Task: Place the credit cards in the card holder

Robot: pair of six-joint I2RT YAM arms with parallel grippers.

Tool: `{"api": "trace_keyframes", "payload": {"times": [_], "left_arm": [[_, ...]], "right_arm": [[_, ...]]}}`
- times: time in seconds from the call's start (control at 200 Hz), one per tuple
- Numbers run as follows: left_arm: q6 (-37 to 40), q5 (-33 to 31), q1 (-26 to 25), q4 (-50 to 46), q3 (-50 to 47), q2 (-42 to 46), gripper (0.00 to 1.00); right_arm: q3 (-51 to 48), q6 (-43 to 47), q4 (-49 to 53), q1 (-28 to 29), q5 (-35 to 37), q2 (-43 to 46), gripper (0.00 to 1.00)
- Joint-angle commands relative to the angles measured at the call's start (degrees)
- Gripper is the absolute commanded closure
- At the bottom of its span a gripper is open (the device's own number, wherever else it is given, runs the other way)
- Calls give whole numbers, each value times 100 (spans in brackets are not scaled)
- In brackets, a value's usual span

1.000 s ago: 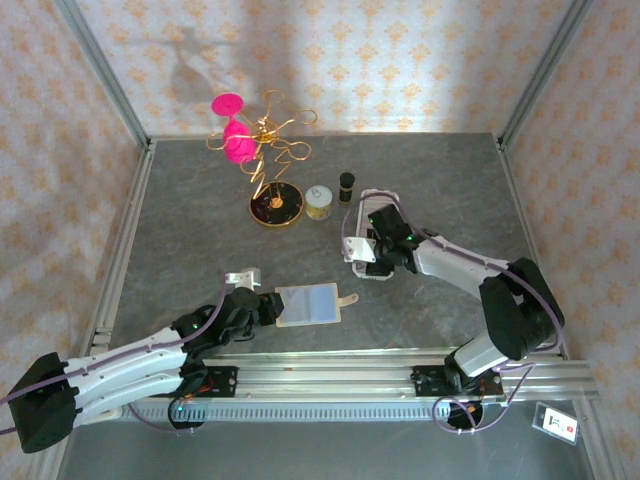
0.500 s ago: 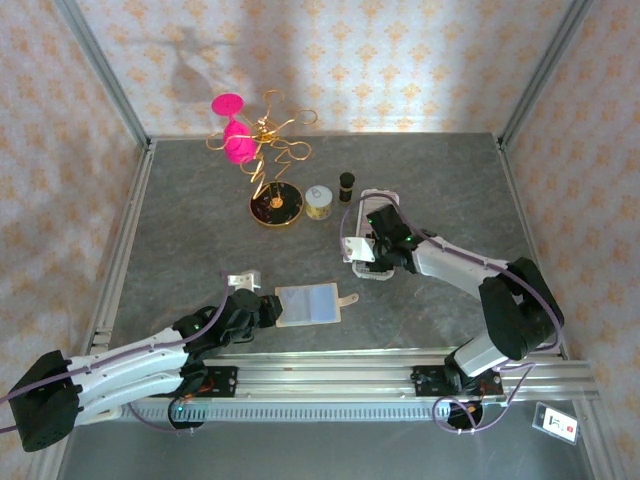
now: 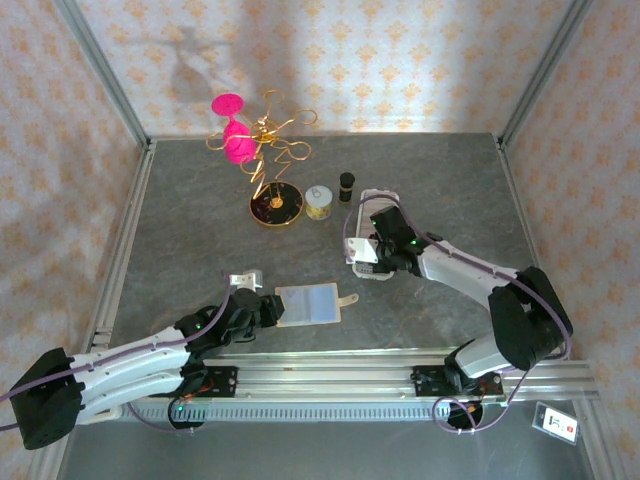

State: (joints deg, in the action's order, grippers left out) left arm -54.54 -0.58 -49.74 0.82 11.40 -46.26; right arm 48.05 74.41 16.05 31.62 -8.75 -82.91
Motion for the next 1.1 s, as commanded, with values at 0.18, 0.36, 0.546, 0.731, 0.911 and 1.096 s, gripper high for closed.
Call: {"api": "trace_keyframes", "payload": {"times": [0.18,0.36,0.546,0.731,0.911,1.096], "left_arm": [[-70,5,43,120,-41,-6,82],[-16,-12,43,-6,22,-6,77],[148,-33,44,-130,154,-53,53],[386,-171,43,-569,537,-360,37],[548,-212,43,-831,839,-776,31],[668,-329,43,-1206,1161,-1247,32]], "right_arm": [[-70,-20,-140,-20,320,295,84],[10,-179,84,-15,64,490,90],[251,-884,803,61,-816,783,100],[461,-1922,1286,296,-1306,1290,100],[160,-3696,618,432,-1607,2133,100],[-517,-7337,-878,442,-977,2908,100]]}}
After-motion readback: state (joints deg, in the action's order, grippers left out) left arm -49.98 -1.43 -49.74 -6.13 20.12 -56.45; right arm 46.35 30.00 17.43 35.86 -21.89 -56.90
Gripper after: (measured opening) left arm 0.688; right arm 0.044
